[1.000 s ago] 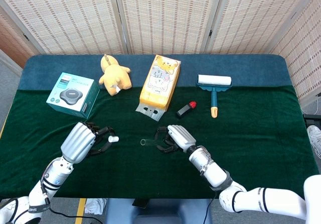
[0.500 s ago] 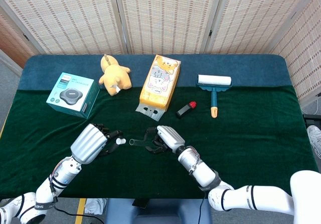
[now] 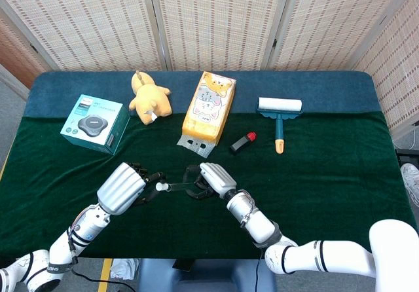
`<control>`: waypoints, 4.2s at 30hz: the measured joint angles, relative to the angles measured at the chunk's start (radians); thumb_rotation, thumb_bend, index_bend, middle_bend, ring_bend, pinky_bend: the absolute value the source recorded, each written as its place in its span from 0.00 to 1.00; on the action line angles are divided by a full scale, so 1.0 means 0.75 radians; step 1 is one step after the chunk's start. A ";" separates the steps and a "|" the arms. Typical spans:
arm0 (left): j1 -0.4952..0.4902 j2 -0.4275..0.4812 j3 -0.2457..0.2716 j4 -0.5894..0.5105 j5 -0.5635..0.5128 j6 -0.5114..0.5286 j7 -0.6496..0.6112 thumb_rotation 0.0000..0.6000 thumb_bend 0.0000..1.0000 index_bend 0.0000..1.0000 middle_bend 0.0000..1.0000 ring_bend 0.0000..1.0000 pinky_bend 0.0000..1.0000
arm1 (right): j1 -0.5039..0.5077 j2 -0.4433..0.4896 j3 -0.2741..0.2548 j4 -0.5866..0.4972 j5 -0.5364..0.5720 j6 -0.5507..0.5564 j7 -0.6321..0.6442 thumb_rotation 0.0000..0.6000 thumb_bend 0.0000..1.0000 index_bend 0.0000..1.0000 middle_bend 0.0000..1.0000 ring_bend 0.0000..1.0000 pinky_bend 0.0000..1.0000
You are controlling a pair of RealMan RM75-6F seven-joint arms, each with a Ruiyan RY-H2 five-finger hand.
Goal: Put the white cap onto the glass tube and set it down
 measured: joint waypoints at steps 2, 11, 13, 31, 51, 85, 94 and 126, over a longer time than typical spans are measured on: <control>-0.004 -0.003 0.001 -0.005 -0.001 -0.004 0.006 1.00 0.47 0.58 1.00 0.87 0.84 | 0.002 -0.003 0.001 -0.002 0.000 0.006 -0.003 1.00 0.70 0.95 1.00 1.00 1.00; -0.011 -0.008 0.005 -0.020 -0.007 -0.009 0.027 1.00 0.47 0.58 1.00 0.87 0.84 | 0.001 -0.006 0.001 -0.005 -0.003 0.012 0.008 1.00 0.71 0.95 1.00 1.00 1.00; -0.013 -0.010 0.005 -0.021 -0.011 -0.009 0.028 1.00 0.47 0.58 1.00 0.87 0.84 | 0.000 -0.004 0.000 -0.007 -0.007 0.011 0.012 1.00 0.71 0.95 1.00 1.00 1.00; -0.020 -0.011 0.009 -0.018 -0.025 -0.010 0.031 1.00 0.47 0.58 1.00 0.87 0.84 | -0.012 0.006 -0.009 -0.008 -0.021 0.004 0.043 1.00 0.71 0.95 1.00 1.00 1.00; -0.026 -0.022 0.012 0.000 -0.037 -0.011 0.039 1.00 0.47 0.58 1.00 0.87 0.84 | -0.013 -0.003 -0.009 0.001 -0.024 -0.001 0.060 1.00 0.71 0.95 1.00 1.00 1.00; -0.031 -0.070 0.019 0.020 -0.051 -0.006 0.033 1.00 0.47 0.58 1.00 0.87 0.84 | -0.004 -0.046 0.009 0.004 -0.021 0.014 0.071 1.00 0.71 0.95 1.00 1.00 1.00; -0.031 -0.075 0.021 0.023 -0.060 -0.009 0.034 1.00 0.46 0.43 1.00 0.87 0.84 | -0.004 -0.048 0.013 0.016 -0.014 0.011 0.074 1.00 0.71 0.95 1.00 1.00 1.00; 0.053 0.047 0.065 -0.017 -0.110 0.021 0.016 1.00 0.46 0.13 1.00 0.84 0.84 | 0.029 0.219 -0.065 -0.120 0.084 0.062 -0.341 1.00 0.72 0.95 1.00 1.00 1.00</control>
